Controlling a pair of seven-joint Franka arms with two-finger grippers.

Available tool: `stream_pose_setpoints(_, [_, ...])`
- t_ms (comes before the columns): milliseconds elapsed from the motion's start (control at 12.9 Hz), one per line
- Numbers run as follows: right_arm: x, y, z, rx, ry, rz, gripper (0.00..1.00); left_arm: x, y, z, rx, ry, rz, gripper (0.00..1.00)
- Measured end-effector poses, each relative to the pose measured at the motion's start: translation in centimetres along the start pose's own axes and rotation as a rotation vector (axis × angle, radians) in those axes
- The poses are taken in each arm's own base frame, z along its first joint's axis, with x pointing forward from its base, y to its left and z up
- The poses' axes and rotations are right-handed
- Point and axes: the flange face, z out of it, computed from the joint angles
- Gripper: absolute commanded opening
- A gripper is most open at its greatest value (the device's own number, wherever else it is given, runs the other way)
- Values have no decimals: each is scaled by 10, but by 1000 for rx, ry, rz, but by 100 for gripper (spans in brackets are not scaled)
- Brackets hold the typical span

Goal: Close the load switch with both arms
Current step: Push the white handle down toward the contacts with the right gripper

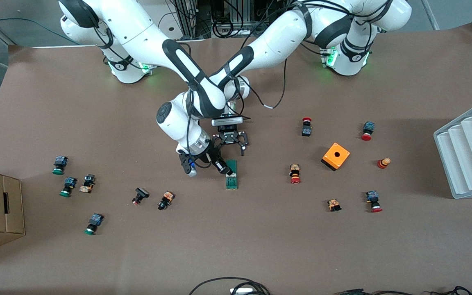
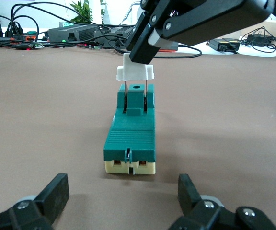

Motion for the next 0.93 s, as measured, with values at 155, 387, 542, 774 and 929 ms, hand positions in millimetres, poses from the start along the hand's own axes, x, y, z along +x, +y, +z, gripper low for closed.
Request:
stream_pose_setpoints(155, [0,-2,0,4,0,1,12,0,0,0,0,0,0,100])
stream_pose_setpoints(387, [2,-4,-1,8,1,2,12,0,0,0,0,0,0,100])
stream_pose_setpoints(542, [3,-4,-1,9,2,4,12,0,0,0,0,0,0,100])
stream_pose_setpoints(774, [5,-4,0,8,3,3,12,0,0,0,0,0,0,100])
stream_pose_setpoints(929, [5,-6,1,11,2,3,12,0,0,0,0,0,0,100])
